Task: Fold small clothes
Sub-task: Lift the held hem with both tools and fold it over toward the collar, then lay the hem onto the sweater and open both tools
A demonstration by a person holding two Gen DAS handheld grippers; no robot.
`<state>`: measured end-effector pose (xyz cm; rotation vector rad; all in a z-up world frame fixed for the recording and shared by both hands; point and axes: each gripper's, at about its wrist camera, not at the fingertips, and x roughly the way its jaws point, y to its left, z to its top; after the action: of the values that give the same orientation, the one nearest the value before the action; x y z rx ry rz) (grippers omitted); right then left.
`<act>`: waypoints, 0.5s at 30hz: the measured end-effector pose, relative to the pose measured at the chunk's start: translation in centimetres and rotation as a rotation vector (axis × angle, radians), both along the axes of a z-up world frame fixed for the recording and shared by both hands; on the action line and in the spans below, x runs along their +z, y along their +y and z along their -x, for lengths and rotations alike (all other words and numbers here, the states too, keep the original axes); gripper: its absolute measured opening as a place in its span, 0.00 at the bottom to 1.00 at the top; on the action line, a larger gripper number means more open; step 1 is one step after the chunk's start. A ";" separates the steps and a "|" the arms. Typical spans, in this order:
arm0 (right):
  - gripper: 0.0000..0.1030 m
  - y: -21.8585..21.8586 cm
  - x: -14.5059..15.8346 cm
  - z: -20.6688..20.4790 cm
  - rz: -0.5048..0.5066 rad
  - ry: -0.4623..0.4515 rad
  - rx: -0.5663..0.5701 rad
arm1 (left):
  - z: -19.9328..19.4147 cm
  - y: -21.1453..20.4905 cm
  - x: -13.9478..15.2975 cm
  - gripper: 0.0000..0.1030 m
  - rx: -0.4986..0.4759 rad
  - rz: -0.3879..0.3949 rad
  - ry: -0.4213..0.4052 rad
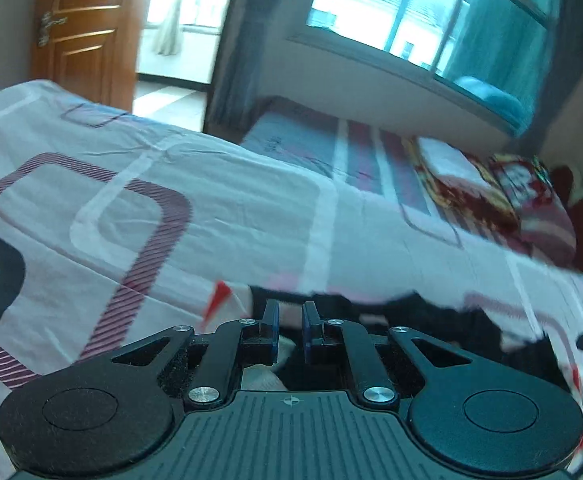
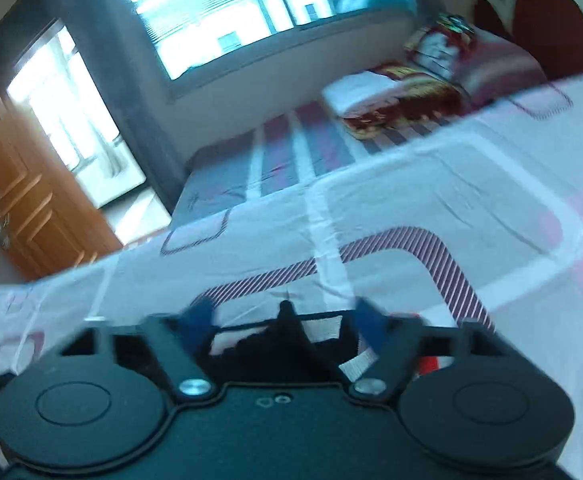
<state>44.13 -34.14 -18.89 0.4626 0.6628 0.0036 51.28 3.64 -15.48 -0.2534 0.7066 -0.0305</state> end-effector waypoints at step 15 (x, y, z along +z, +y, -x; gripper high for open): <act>0.48 5.8 -4.0 1.1 0.428 0.097 0.136 | -0.7 -2.8 -3.4 0.09 0.009 -0.046 0.095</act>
<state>43.07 -28.33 -22.91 0.0048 0.7658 -0.0314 52.00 0.86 -18.88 -0.2149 0.7995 0.0062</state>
